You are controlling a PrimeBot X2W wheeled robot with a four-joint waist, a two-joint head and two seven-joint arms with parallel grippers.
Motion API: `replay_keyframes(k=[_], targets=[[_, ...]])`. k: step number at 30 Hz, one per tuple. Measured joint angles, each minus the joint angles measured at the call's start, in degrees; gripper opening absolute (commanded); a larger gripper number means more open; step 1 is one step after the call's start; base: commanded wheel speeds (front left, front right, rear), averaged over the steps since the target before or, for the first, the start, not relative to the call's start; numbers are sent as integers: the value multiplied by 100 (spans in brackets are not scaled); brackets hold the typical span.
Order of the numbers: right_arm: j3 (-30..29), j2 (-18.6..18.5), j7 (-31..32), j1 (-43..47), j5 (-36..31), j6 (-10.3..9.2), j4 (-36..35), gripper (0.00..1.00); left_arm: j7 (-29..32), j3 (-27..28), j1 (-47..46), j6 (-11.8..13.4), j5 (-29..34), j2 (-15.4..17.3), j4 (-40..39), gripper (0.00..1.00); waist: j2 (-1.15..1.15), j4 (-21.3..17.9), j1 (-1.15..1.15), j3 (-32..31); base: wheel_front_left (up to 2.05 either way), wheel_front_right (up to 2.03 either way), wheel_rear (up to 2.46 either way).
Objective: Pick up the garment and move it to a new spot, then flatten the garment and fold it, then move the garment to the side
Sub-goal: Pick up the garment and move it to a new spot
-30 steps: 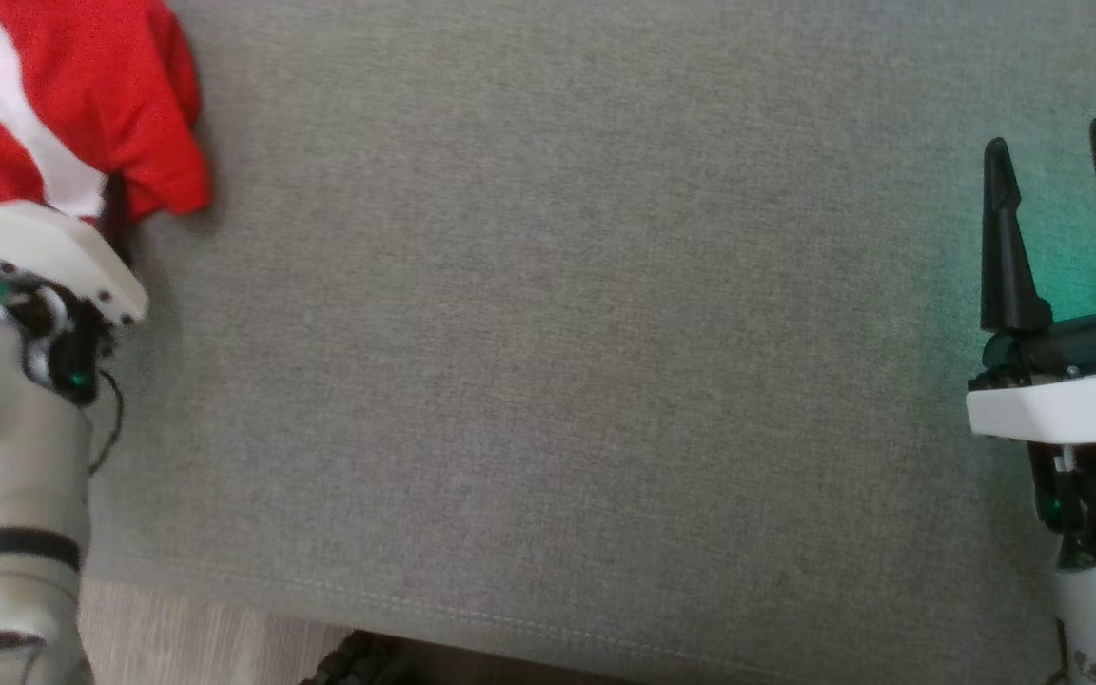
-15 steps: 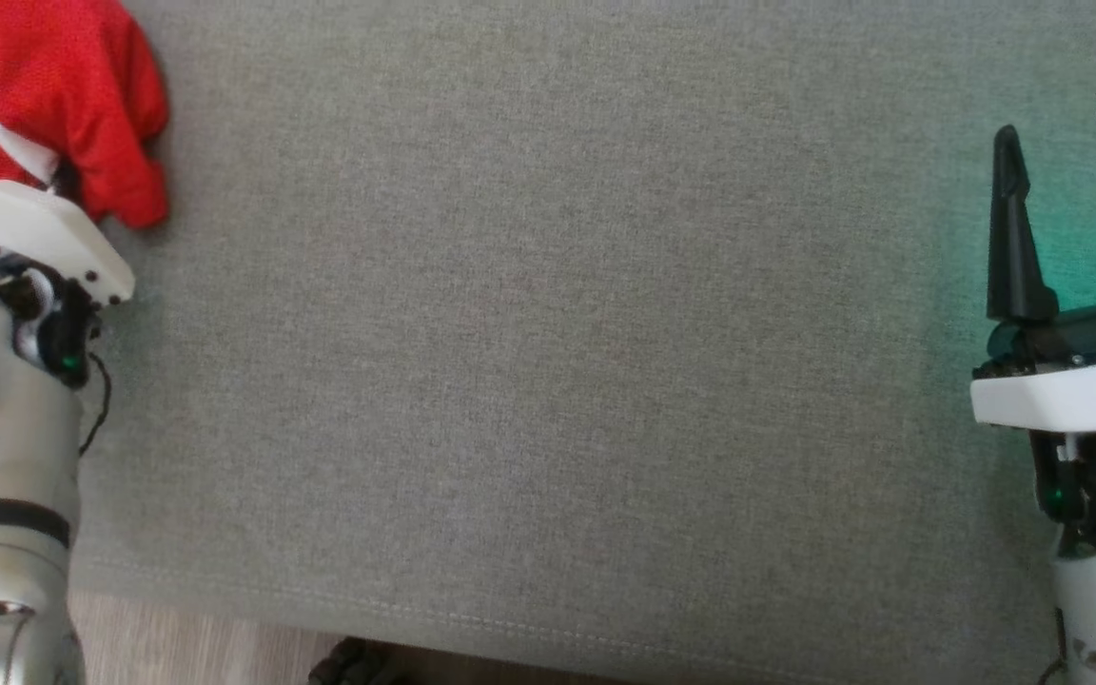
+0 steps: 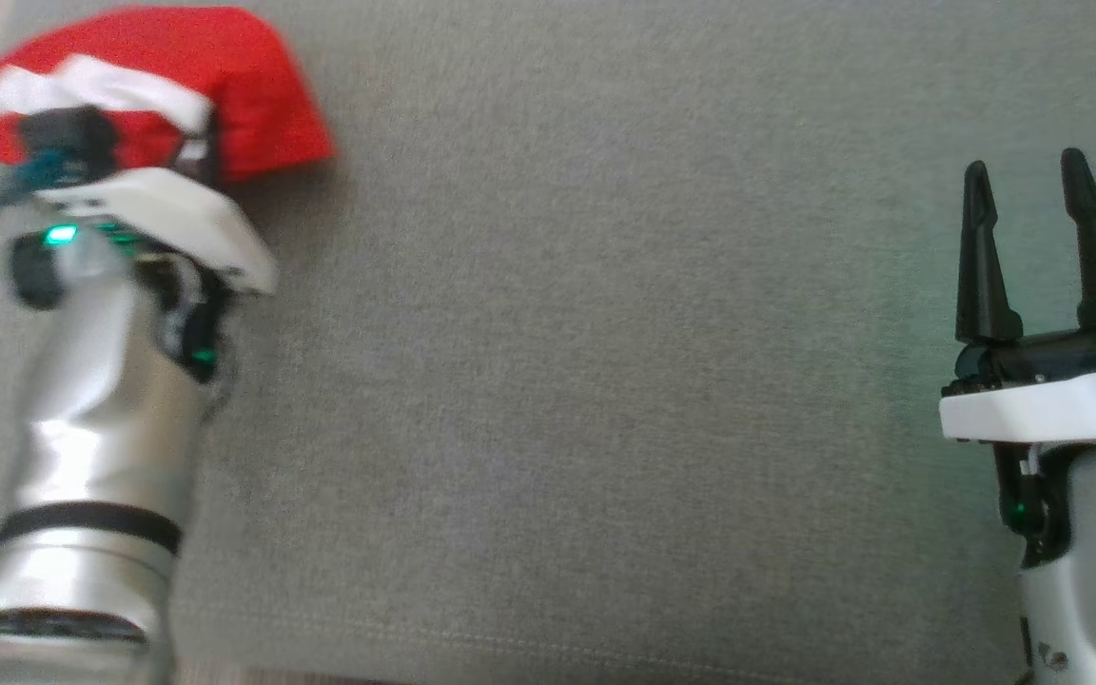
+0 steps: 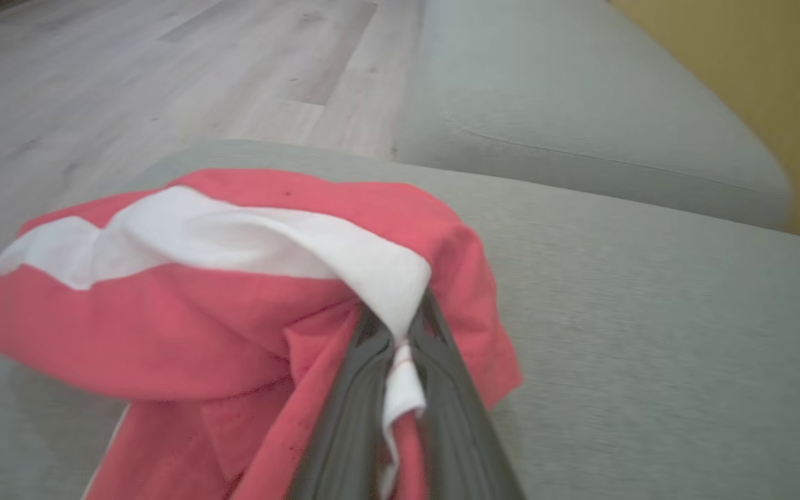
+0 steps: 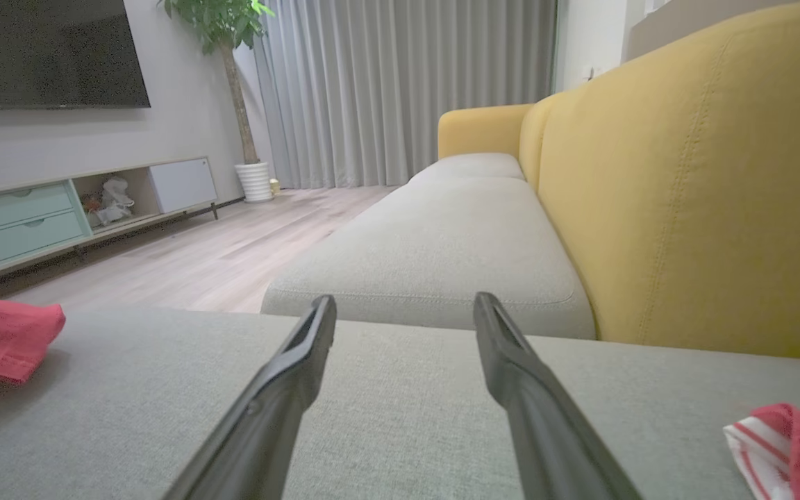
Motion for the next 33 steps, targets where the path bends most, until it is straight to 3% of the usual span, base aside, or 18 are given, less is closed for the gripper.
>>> replay_keyframes(k=[11, 15, 20, 27, 31, 32, 33], targets=[[-168, 108, -159, -5, 26, 0, 189, 100, 297, -747, 578, -34, -301, -374, -1271, 0, 0, -515, 0, -424, 0, 0, 0], [-268, 121, -209, -60, 57, 0, 196, 100, 348, -982, 828, 111, -424, -587, -1584, 0, 0, -760, 0, -481, 0, 0, 0], [-303, 119, -216, -187, 59, 0, 203, 100, 348, -1412, 1061, 291, -764, -624, -1898, 0, 0, -1003, 0, -509, 0, 0, 0], [-196, 124, -310, -249, 101, 0, 320, 100, 89, -2881, 1206, 1216, -2115, -619, -2842, 0, 0, -1392, 0, -529, 0, 0, 0], [-145, 149, -316, -281, 102, 0, 404, 100, -313, -3546, 1168, 1784, -2466, -609, -3012, 0, 0, -1572, 0, -532, 0, 0, 0], [-144, 151, -318, -298, 102, 0, 421, 100, -391, -3698, 1135, 1894, -2552, -601, -3054, 6, 0, -1611, 0, -530, 0, 0, 0], [-145, 154, -323, -321, 102, 0, 435, 100, -449, -3841, 1096, 1981, -2655, -595, -3096, 6, 0, -1645, 0, -527, 0, 0, 0]])
